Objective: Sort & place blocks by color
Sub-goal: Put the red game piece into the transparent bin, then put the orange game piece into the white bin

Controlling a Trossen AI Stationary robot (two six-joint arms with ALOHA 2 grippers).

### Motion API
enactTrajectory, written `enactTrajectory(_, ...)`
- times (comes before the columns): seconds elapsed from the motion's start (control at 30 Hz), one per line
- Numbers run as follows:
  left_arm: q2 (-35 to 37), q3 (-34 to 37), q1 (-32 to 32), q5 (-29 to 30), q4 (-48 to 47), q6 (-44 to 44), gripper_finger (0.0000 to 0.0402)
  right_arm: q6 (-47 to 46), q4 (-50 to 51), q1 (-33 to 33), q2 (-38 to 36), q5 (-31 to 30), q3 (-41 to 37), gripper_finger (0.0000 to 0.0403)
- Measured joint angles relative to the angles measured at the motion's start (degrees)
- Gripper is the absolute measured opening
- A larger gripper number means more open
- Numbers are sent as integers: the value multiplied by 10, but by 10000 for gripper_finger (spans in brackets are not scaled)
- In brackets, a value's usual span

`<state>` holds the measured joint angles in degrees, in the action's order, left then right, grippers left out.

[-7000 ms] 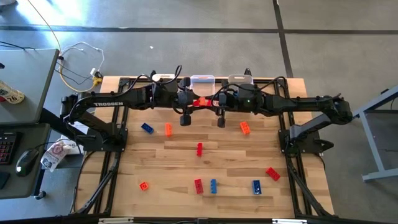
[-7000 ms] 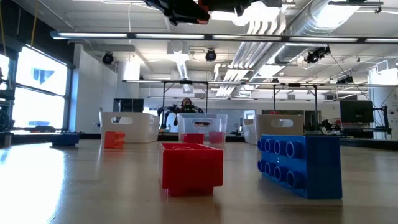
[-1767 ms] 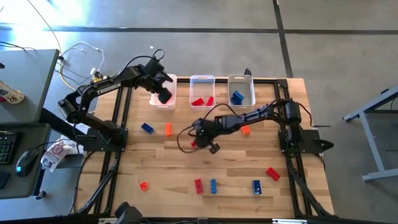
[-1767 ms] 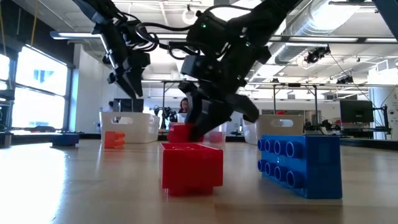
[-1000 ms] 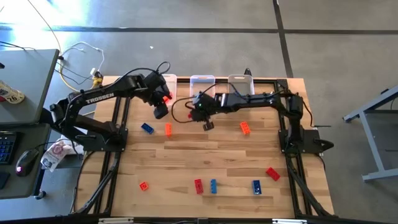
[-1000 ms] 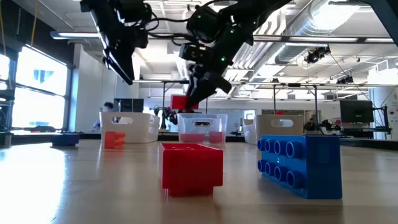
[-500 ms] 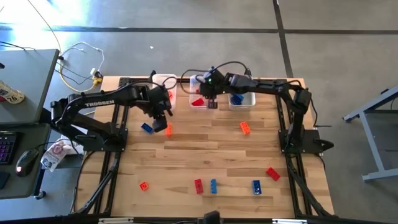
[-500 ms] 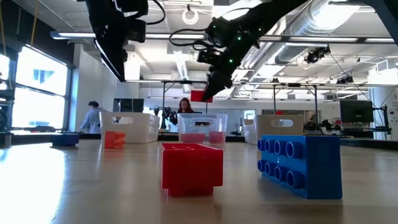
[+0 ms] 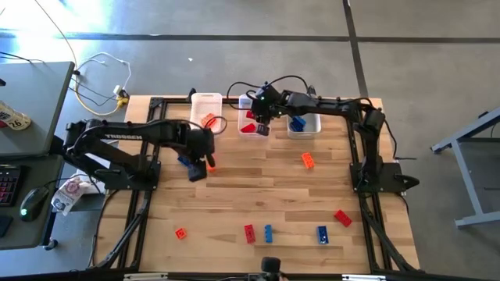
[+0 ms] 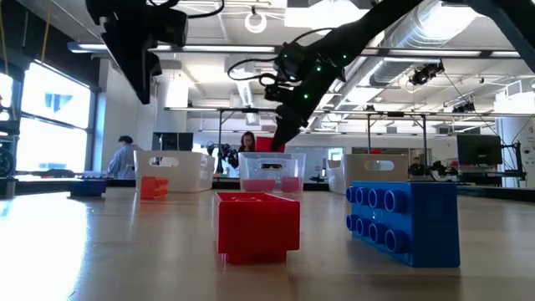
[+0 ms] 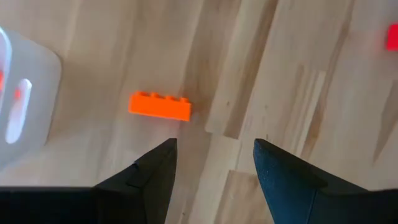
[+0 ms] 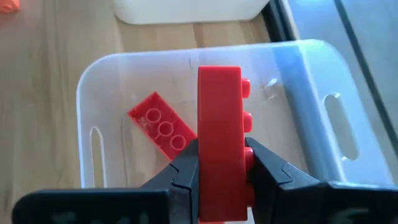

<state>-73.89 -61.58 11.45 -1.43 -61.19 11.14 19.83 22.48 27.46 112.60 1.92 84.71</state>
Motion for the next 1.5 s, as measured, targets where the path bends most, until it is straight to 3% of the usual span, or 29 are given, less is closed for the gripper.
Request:
enactTrajectory(0.23, 0, 0, -72, 42, -20, 60, 200, -55, 0, 2, 16, -7, 0, 71)
enactTrajectory(0.5, 0, 0, -156, 45, -21, 153, 200, -65, 4, 4, 25, -15, 0, 74)
enactTrajectory(0.8, 0, 0, -248, 44, -21, 262, 200, -65, 10, 3, 25, -16, 0, 149)
enactTrajectory(1.03, 0, 0, -310, 36, -21, 373, 200, -75, 13, -1, 18, -60, 0, 193)
enactTrajectory(1.5, 0, 0, -414, 47, -21, 545, 200, -94, 53, -45, -56, -46, 0, 202)
